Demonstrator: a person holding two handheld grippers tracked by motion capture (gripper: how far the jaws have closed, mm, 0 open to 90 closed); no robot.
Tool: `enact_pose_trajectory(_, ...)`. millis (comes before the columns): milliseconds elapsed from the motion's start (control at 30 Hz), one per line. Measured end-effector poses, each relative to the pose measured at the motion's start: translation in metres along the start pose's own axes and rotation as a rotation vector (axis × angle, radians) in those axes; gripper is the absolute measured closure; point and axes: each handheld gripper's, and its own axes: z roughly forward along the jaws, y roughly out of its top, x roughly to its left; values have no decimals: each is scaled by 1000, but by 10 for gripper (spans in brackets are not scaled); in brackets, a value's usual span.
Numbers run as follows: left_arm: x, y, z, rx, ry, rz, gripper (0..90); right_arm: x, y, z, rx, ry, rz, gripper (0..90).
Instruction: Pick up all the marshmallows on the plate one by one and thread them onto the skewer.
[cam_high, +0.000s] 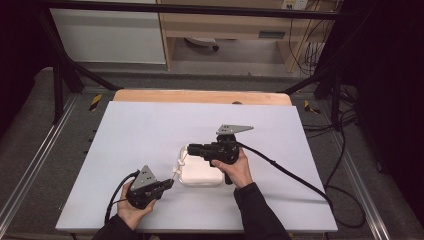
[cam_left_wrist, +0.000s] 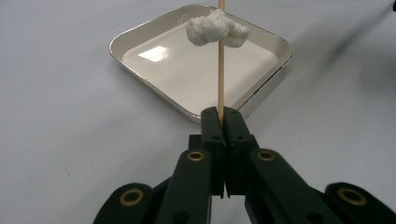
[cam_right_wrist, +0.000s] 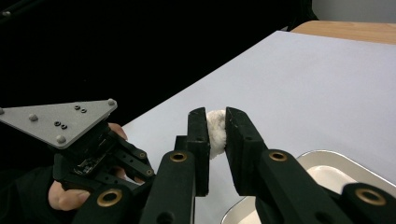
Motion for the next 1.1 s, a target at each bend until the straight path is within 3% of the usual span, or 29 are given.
enact_pose_trajectory(767, -3, 0, 1, 11, 15, 26, 890, 2, -5, 3, 9, 55, 18, 820)
enact_pose_trajectory(1100, -4, 0, 0, 14, 25, 32, 890, 3, -7, 4, 14, 53, 12, 822)
